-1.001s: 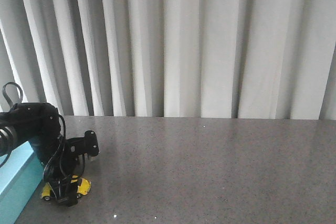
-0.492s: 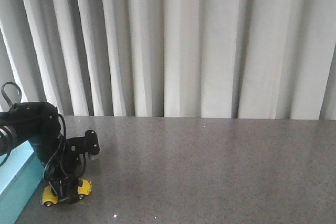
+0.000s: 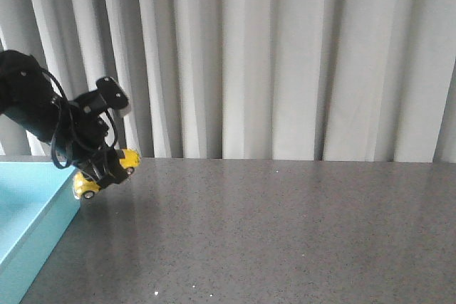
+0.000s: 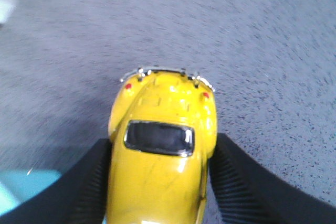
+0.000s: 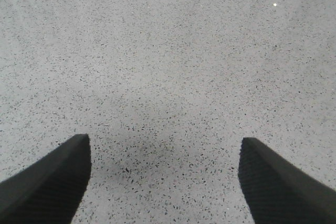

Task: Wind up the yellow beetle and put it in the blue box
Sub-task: 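Lift the car with the left gripper over the blue box, then lower the car into the blue box and open the left gripper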

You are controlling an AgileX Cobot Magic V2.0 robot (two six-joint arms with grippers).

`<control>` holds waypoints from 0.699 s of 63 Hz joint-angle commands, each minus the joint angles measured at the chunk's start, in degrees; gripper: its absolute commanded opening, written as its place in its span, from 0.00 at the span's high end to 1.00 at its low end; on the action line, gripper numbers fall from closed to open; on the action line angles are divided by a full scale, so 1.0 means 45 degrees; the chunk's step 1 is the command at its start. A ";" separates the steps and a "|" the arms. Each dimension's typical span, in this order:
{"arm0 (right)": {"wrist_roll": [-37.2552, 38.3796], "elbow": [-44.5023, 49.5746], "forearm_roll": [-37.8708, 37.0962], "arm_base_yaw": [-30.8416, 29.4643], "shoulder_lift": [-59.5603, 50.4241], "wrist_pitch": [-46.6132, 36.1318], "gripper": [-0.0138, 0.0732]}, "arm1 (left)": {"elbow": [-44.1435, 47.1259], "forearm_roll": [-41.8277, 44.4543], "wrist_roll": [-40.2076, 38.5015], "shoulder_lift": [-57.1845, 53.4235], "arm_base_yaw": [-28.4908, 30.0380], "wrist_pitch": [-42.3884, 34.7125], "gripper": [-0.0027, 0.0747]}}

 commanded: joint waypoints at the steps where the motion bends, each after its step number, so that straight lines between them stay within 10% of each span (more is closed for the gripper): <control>1: -0.0001 -0.0362 -0.0091 -0.0024 -0.0013 -0.0813 0.20 | -0.0431 0.1457 -0.2164 -0.1359 -0.0044 0.0031 0.66; 17: -0.0001 -0.0362 -0.0091 -0.0024 -0.0013 -0.0813 0.20 | -0.0421 0.4462 -0.6543 -0.2390 0.0863 0.0031 0.66; 44: -0.0001 -0.0362 -0.0091 -0.0024 -0.0013 -0.0813 0.20 | 0.1950 0.2845 -0.6740 -0.1663 0.4800 -0.1031 0.66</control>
